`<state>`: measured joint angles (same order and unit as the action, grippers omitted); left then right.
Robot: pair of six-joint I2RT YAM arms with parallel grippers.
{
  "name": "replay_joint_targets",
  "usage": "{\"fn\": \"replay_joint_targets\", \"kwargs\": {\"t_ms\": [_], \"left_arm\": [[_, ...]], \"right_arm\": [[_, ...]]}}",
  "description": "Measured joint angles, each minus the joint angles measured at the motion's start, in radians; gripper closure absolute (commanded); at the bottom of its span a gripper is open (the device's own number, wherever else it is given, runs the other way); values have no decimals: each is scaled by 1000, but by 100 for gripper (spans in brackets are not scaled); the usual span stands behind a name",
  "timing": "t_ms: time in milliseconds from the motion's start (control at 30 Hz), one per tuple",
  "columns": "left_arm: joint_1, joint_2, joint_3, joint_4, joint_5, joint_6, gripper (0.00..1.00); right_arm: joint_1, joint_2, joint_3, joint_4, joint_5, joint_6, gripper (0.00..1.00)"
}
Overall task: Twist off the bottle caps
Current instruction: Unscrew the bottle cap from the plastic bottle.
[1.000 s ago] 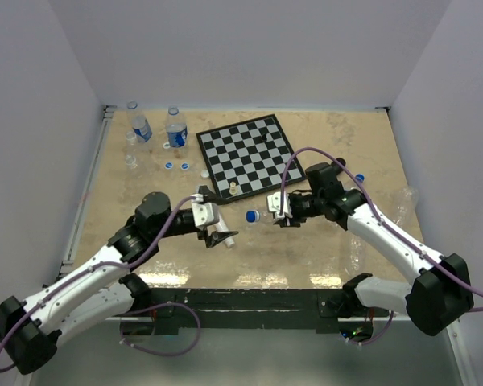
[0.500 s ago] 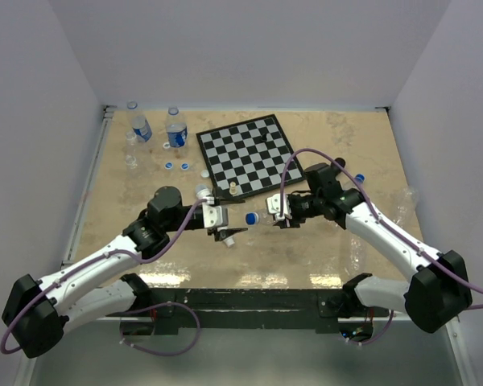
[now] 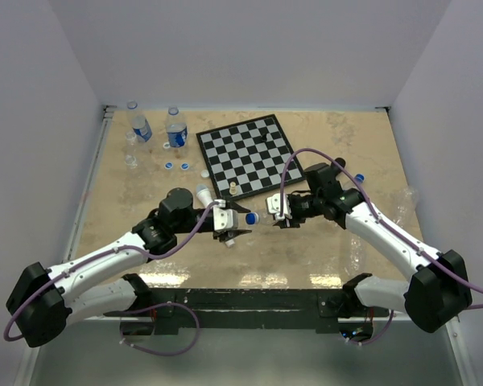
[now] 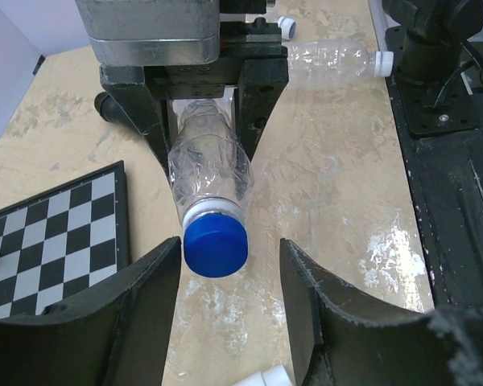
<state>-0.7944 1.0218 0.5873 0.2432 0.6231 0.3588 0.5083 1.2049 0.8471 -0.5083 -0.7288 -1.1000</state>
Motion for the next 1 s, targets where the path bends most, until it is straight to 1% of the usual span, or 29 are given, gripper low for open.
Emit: {"fn": "replay_joint_targets", "kwargs": {"t_ms": [167, 267, 533, 600, 633, 700, 733, 800, 900, 1000], "left_arm": [[-8, 13, 0, -6, -26, 3, 53], [-8, 18, 7, -10, -38, 3, 54], [-11, 35, 24, -21, -56, -8, 60], [-11, 39, 28, -21, -60, -15, 69], [-12, 42, 31, -21, -64, -23, 76], [-13, 46, 34, -23, -70, -34, 95], [-13, 48, 38, -27, -72, -43, 100], [-13, 54, 48, -39, -78, -66, 100], [-13, 63, 69, -61, -92, -138, 100], [-13, 66, 96, -103, -128, -317, 100]], "right_arm": [[0, 0, 0, -1, 0, 0, 93], [0, 0, 0, -1, -1, 0, 94], [0, 0, 0, -1, 0, 2, 94], [-2, 0, 0, 0, 0, 3, 94], [-4, 0, 0, -2, 0, 5, 94], [-6, 0, 0, -1, 0, 7, 94], [-6, 0, 0, -1, 0, 7, 94], [-7, 0, 0, -2, 2, 8, 94], [-11, 0, 0, -1, 2, 8, 94], [-11, 0, 0, -1, -1, 11, 94]]}}
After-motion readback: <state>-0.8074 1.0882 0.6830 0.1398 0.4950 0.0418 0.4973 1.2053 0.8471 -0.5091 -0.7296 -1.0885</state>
